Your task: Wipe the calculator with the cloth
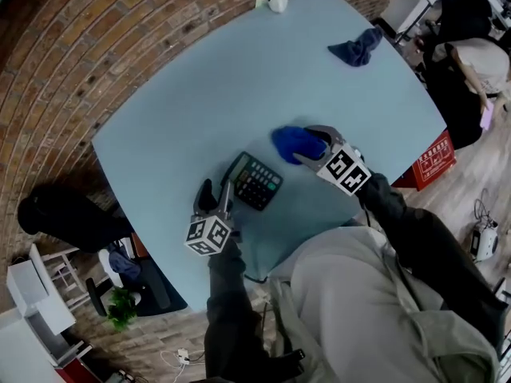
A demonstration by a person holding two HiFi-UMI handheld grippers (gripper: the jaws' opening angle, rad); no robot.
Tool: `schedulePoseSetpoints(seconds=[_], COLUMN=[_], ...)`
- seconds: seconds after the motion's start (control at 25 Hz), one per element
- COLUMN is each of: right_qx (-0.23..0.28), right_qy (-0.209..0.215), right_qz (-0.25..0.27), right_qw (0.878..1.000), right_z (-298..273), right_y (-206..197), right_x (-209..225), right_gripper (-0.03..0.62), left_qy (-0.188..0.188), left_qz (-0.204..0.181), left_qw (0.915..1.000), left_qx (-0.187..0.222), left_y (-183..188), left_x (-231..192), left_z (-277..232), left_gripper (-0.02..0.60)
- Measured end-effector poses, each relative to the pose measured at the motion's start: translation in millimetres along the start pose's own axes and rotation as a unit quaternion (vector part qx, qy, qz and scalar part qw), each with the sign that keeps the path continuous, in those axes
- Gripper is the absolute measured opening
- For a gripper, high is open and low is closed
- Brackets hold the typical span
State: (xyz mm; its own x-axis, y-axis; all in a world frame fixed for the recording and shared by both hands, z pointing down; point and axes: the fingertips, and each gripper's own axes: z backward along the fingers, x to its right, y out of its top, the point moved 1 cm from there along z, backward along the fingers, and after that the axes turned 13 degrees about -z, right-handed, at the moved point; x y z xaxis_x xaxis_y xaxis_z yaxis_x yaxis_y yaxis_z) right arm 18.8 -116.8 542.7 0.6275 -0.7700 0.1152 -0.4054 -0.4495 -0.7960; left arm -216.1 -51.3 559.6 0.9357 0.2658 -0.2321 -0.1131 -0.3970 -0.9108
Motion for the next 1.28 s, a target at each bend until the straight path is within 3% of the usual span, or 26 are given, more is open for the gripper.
schedulePoseSetpoints(seconds=[0.24,0.4,0.48,0.6,0.76,0.96,1.12,1.2,1.28], right_qx=[-0.083,-0.101,-0.083,-0.047,0.002,-0.076,-0.1,-0.076,-0.038], right_qy=[0.011,0.016,0.021,0.027,0.075,0.179,0.259,0.231,0.167], right_qz=[0.024,0.062,0.048,0.001,-0.027,0.015,0.071,0.075,0.049], right_qw=[0.996,0.993,0.995,0.999,0.997,0.981,0.958,0.967,0.984], right_z=[-39.5,-57.2,-60.0,-54.7,-32.5,-29.3,0.8,6.9,3.2], right_y=[-25.9,-33.7,-32.9,-25.2,6.3,3.1,-3.7,3.9,22.4], right_x=[3.2,-0.4,-0.7,-0.1,-30.0,-119.0,-185.8,-173.1,-132.3], right_gripper=[0.261,0.245,0.219,0.108,0.08,0.078,0.077,0.077,0.075], left_qy=[-0.029,-0.036,-0.059,-0.075,-0.061,-0.04,-0.03,-0.037,-0.046], left_qz=[-0.061,-0.105,-0.105,-0.06,0.031,0.124,0.138,0.152,0.164], left_qw=[0.9972,0.9929,0.9918,0.9949,0.9976,0.9895,0.9855,0.9817,0.9771], left_qx=[-0.033,-0.043,-0.043,-0.032,-0.005,0.061,0.094,0.109,0.128], left_y=[-3.5,-5.6,-6.4,-4.8,-5.1,6.6,20.7,27.5,40.3], left_x=[12.6,23.1,31.0,35.2,32.1,41.9,51.8,55.8,60.8], left_z=[-34.5,-46.3,-48.3,-46.8,-34.8,-19.8,-6.3,5.0,19.0], left_gripper=[0.283,0.135,0.11,0.076,0.062,0.043,0.043,0.043,0.043])
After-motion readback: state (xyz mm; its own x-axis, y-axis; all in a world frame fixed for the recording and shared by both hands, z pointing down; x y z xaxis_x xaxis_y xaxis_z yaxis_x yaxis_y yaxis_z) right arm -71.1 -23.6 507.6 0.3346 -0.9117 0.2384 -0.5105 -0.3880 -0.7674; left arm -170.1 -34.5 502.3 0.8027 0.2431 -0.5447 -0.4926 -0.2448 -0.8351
